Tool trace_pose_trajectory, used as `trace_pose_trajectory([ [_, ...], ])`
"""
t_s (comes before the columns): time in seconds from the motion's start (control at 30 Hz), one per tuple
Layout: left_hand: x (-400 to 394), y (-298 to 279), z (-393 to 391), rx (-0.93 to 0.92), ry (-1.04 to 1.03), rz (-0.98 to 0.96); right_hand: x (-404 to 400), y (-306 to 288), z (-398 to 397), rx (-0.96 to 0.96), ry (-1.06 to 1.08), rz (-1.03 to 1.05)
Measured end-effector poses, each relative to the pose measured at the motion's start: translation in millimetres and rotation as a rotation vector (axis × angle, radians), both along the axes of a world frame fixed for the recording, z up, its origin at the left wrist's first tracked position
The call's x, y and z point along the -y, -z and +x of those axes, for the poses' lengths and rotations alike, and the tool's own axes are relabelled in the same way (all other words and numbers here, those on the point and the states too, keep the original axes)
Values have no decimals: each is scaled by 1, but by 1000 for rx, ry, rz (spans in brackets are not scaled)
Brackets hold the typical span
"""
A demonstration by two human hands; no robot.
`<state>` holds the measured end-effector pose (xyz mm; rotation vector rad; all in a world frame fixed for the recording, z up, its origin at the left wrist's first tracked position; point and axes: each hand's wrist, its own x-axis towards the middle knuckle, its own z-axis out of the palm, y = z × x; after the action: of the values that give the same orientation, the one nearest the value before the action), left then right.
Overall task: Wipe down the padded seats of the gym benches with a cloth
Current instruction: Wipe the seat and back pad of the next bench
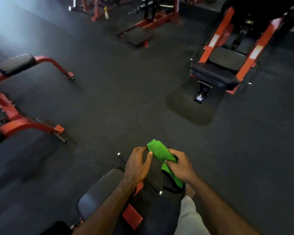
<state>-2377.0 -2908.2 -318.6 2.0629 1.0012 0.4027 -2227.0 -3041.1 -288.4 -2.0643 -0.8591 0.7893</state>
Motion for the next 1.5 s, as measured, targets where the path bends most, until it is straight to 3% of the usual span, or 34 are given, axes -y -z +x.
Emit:
trace_pose_trajectory([
  [0.2,-22,21,98,-63,-200,-61,-51,10,121,-46,-107,40],
  [0.4,-56,-13,195,17,-387,-94,-122,-17,226,3,-282,50],
  [0.7,-149,-33,233,129,-669,-111,-250,-43,274,-24,-494,95],
  [1.03,-340,-46,187,214,-1024,-125,-501,-79,215,-48,-785,176],
  [1.37,-479,-96,68,196,-1168,-111,-691,-98,73,-133,-1046,204],
  [1.5,-518,-114,14,277,-1359,-39,-759,-110,-1,-132,-1185,221],
])
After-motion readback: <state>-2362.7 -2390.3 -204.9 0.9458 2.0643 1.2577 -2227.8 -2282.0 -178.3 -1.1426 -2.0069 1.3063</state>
